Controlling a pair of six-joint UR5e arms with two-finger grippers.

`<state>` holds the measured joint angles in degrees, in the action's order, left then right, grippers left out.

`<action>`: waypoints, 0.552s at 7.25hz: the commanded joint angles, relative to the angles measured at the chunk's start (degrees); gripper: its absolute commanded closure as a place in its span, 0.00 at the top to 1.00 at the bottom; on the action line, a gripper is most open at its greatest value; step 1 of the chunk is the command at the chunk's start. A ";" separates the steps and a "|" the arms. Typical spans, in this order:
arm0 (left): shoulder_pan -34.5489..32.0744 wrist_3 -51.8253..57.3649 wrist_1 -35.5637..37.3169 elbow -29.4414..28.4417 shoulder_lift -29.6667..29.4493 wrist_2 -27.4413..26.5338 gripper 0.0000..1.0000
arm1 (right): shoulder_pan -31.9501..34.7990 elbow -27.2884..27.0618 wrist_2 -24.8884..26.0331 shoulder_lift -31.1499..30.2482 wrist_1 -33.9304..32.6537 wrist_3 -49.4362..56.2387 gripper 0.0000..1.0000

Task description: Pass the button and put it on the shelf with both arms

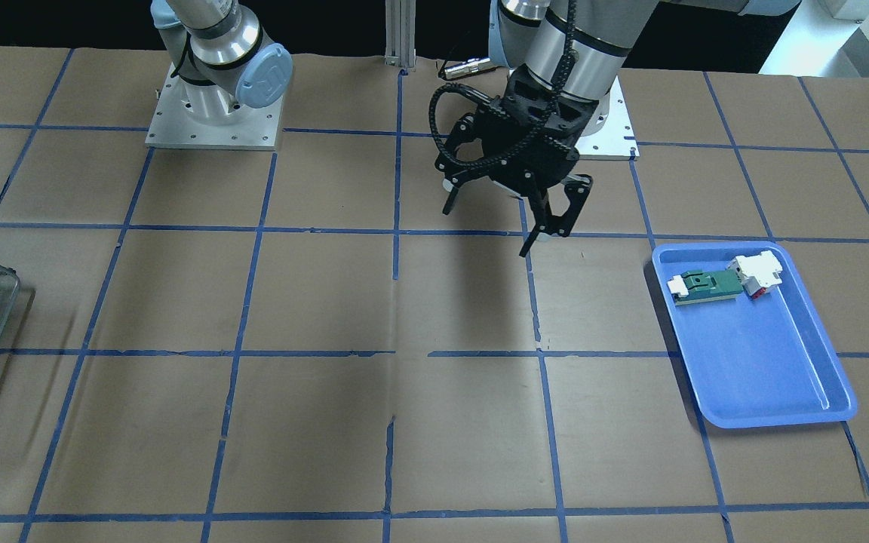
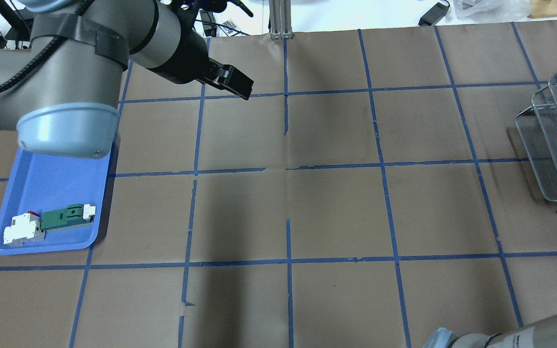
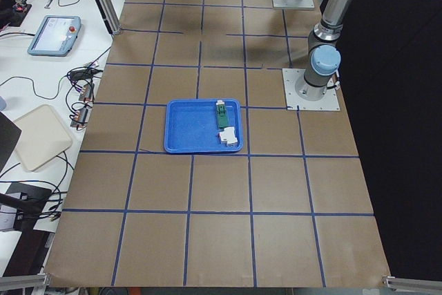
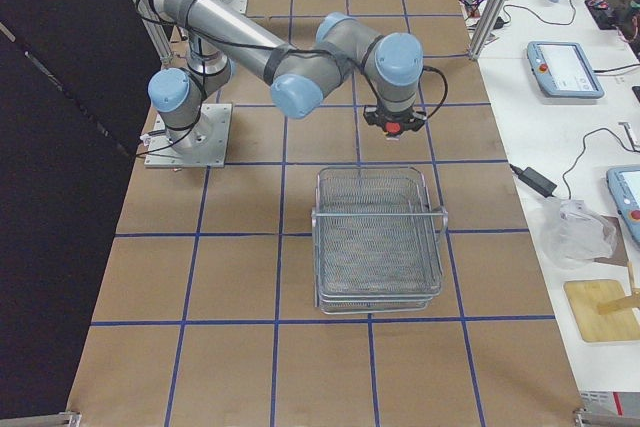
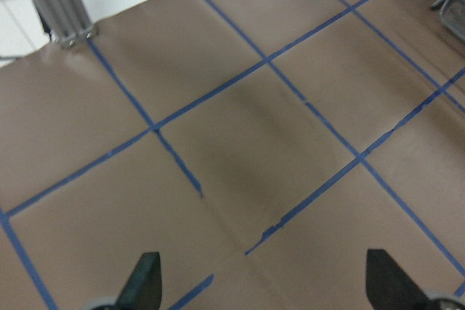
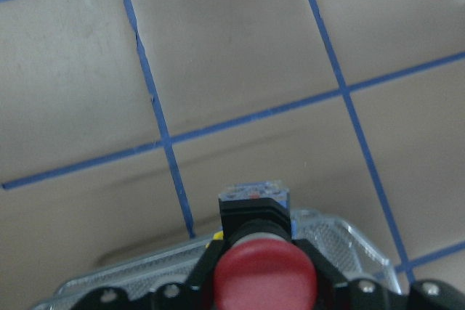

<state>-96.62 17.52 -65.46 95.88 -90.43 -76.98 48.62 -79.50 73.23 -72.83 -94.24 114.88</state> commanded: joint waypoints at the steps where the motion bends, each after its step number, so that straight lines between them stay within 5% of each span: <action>1: 6.68 -0.56 -11.74 -0.87 3.23 -2.38 1.00 | -4.58 -0.12 4.52 1.63 -0.25 1.22 0.00; 4: 8.03 -8.58 -21.72 -0.62 6.31 -8.93 1.00 | -4.67 -0.21 7.00 3.48 -0.51 1.31 0.07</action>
<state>-88.73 14.65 -84.88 94.78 -85.26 -81.93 44.04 -79.69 79.00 -70.02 -94.69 116.19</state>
